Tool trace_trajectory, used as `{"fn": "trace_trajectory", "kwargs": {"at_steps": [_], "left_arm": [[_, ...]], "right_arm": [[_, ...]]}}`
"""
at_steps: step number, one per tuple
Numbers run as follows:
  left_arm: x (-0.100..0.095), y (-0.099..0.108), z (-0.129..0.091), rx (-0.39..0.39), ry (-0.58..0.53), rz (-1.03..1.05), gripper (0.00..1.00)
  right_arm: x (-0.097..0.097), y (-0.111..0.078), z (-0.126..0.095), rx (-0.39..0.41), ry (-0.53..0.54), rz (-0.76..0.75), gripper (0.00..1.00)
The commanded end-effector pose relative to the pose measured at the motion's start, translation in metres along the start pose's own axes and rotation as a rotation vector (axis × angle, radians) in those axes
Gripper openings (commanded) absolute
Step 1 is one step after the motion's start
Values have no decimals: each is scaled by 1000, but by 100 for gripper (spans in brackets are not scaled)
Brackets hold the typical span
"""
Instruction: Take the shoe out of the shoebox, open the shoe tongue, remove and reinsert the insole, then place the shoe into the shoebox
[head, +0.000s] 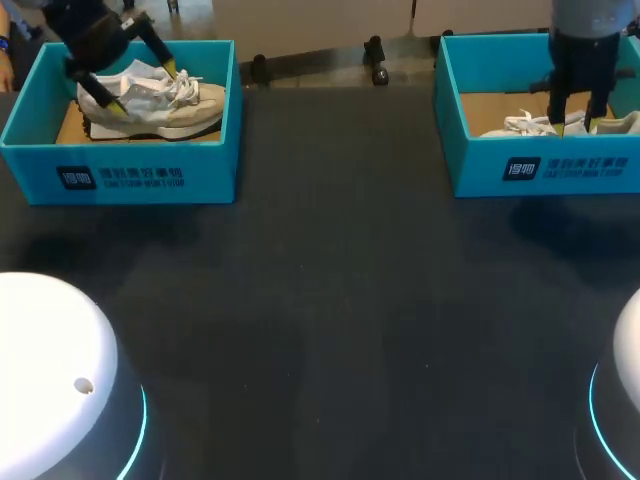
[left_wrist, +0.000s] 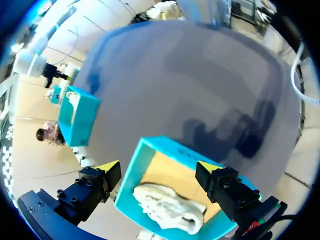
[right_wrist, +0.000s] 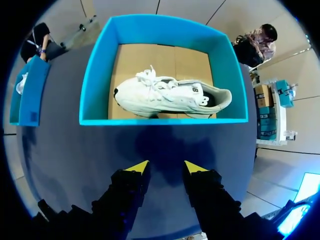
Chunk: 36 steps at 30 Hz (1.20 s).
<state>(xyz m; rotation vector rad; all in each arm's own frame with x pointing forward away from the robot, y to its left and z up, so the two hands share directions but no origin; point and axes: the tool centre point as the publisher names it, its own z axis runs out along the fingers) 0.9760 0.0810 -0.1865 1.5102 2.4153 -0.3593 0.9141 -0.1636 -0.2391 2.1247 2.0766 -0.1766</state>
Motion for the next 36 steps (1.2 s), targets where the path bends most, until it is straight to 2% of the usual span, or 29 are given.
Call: {"fn": "trace_trajectory", "kwargs": {"at_steps": [1,6,10,18,26,27,28,29,36], "left_arm": [[-8,7,1,13,145,-1,100],[-8,7,1,13,145,-1,100],[-8,7,1,13,145,-1,100],[-8,7,1,13,145,-1,100],[-8,7,1,13,145,-1,100],[-6,10,0,23,145,8,100],[-4,14,-1,38,151,2,100],[-3,19,-2,35,148,3,100],[6,46,-7,45,155,55,100]], "right_arm": [[1,9,0,12,-3,-6,41],[0,12,-2,-1,7,-22,41],[2,5,-8,-12,13,-35,42],[9,-24,-28,-27,70,-52,45],[31,-52,-43,-54,115,-104,43],[31,-52,-43,-54,115,-104,46],[31,-52,-43,-54,115,-104,88],[31,-52,-43,-54,115,-104,100],[31,-52,-43,-54,115,-104,100]]}}
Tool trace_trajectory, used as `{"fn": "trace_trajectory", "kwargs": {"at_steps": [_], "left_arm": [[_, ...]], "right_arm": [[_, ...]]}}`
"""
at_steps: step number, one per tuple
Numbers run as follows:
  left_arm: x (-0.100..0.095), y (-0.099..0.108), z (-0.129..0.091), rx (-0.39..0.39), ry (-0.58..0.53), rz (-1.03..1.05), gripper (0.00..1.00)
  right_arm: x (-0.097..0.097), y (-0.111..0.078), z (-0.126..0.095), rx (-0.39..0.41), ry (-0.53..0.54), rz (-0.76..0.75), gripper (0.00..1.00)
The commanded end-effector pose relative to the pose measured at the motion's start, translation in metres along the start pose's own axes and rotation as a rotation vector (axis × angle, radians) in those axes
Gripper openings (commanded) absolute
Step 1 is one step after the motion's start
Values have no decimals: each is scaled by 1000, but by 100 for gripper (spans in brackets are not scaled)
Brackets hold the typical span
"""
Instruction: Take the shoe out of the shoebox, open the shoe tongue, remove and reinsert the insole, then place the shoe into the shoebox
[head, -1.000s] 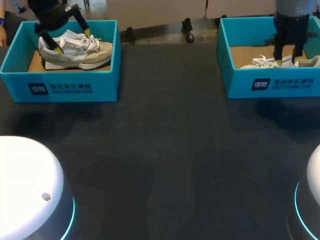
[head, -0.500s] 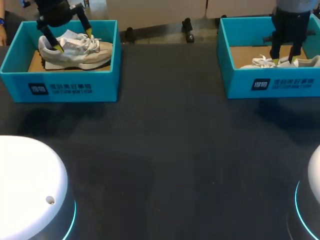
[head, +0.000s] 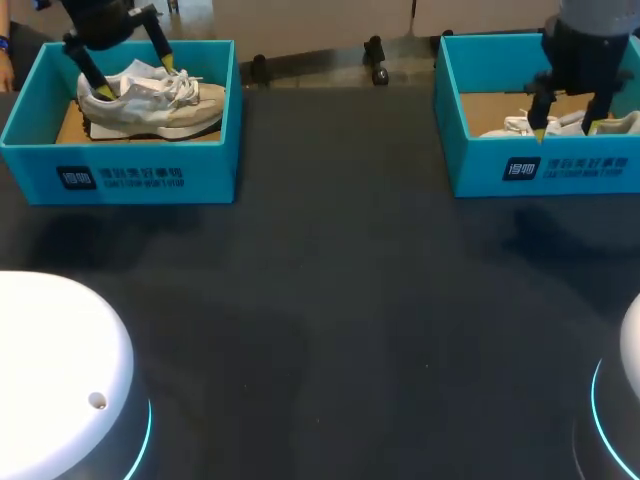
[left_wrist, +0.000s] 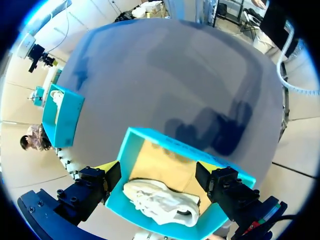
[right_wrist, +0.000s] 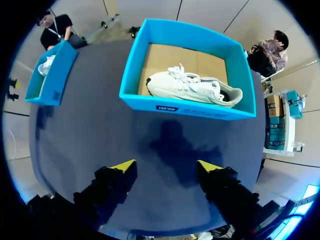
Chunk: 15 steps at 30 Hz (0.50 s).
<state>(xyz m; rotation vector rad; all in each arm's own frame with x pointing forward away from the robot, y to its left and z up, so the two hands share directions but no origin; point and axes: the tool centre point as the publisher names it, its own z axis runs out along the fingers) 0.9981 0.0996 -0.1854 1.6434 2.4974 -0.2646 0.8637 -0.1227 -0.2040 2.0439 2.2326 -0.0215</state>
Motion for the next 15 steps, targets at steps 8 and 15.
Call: {"fn": "trace_trajectory", "kwargs": {"at_steps": [8,15], "left_arm": [[15,67,14,-5,38,139,100],[31,104,18,-45,73,284,100]], "right_arm": [[-1,-2,1,-7,3,0,100],[-1,-2,1,-7,3,0,100]]}}
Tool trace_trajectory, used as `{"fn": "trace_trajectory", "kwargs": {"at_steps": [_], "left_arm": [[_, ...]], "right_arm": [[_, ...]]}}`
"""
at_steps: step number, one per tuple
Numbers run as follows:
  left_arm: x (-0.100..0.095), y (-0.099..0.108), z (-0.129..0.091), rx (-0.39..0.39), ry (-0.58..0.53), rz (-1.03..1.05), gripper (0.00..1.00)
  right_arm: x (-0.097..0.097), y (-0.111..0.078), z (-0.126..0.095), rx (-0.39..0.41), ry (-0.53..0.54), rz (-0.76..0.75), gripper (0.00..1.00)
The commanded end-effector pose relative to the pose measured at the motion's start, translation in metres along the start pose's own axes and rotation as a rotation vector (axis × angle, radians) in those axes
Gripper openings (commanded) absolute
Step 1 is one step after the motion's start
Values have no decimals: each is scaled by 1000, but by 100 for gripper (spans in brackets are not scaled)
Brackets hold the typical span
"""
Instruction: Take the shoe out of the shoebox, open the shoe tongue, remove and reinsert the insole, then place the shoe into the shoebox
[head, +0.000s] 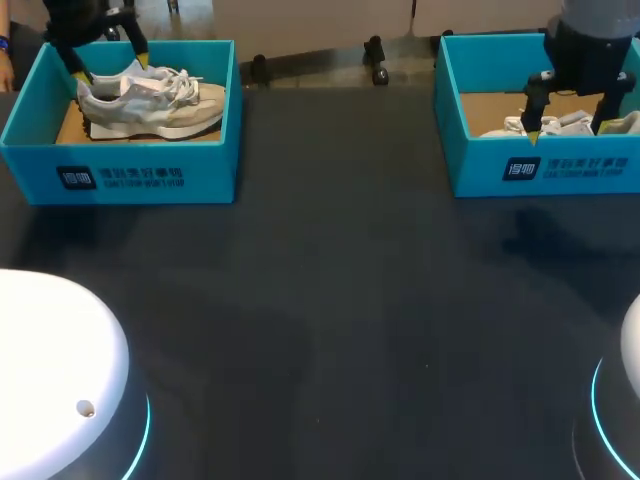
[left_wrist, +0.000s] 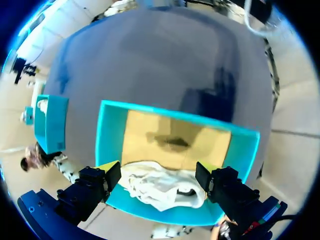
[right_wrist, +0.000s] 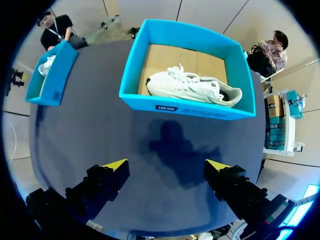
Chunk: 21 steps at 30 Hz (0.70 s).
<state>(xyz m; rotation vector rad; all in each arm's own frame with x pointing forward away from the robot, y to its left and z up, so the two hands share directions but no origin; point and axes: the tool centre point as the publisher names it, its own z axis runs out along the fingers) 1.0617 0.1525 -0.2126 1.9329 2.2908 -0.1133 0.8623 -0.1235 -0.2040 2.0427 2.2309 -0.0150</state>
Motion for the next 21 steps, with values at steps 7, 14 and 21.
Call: {"fn": "trace_trajectory", "kwargs": {"at_steps": [7,14,21], "left_arm": [[27,49,14,4,64,163,100],[40,72,20,-12,48,236,100],[50,91,25,-40,66,263,100]], "right_arm": [[0,-1,1,-2,2,0,100],[0,-1,1,-2,2,0,100],[0,-1,1,-2,2,0,100]]}}
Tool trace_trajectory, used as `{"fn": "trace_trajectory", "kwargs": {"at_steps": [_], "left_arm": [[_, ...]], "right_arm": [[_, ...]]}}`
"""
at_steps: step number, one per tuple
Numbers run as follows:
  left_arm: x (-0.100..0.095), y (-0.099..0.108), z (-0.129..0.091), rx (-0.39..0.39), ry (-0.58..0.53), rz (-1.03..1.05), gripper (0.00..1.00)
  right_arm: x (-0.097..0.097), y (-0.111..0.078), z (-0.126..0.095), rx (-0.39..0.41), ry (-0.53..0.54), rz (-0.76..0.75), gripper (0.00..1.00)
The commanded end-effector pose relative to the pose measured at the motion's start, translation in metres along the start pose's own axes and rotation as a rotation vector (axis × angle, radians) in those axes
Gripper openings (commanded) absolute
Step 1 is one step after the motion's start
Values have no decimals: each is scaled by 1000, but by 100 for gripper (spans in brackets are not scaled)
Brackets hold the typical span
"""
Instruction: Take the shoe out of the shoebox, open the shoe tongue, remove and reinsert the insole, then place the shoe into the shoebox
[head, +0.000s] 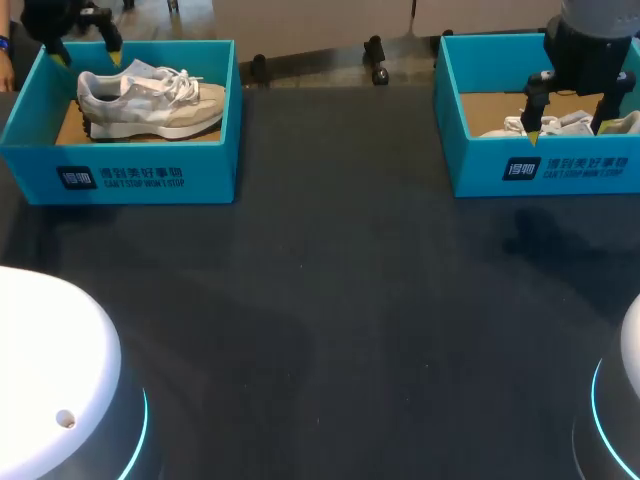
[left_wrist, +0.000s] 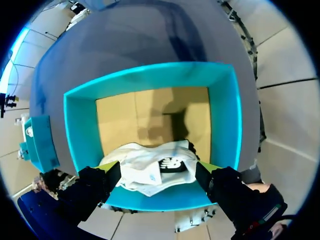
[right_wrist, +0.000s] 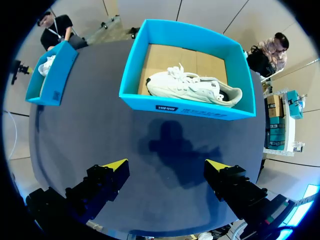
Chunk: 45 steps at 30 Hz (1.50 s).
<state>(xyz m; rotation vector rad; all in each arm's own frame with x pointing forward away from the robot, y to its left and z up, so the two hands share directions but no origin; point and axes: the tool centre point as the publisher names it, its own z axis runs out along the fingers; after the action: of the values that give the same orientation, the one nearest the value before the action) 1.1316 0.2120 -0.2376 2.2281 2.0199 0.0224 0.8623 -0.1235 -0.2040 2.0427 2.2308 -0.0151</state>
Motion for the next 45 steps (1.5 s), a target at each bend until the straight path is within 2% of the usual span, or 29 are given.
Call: {"fn": "trace_trajectory", "kwargs": {"at_steps": [1,7,17,35,45], "left_arm": [[5,16,8,2,23,-19,100],[20,29,19,-15,79,-53,100],[43,35,39,17,94,-96,100],[42,33,39,31,90,-69,100],[64,46,51,13,148,-40,100]], "right_arm": [[0,-1,1,-2,2,0,100],[0,-1,1,-2,2,0,100],[0,-1,1,-2,2,0,100],[0,-1,1,-2,2,0,100],[0,-1,1,-2,2,0,100]]}}
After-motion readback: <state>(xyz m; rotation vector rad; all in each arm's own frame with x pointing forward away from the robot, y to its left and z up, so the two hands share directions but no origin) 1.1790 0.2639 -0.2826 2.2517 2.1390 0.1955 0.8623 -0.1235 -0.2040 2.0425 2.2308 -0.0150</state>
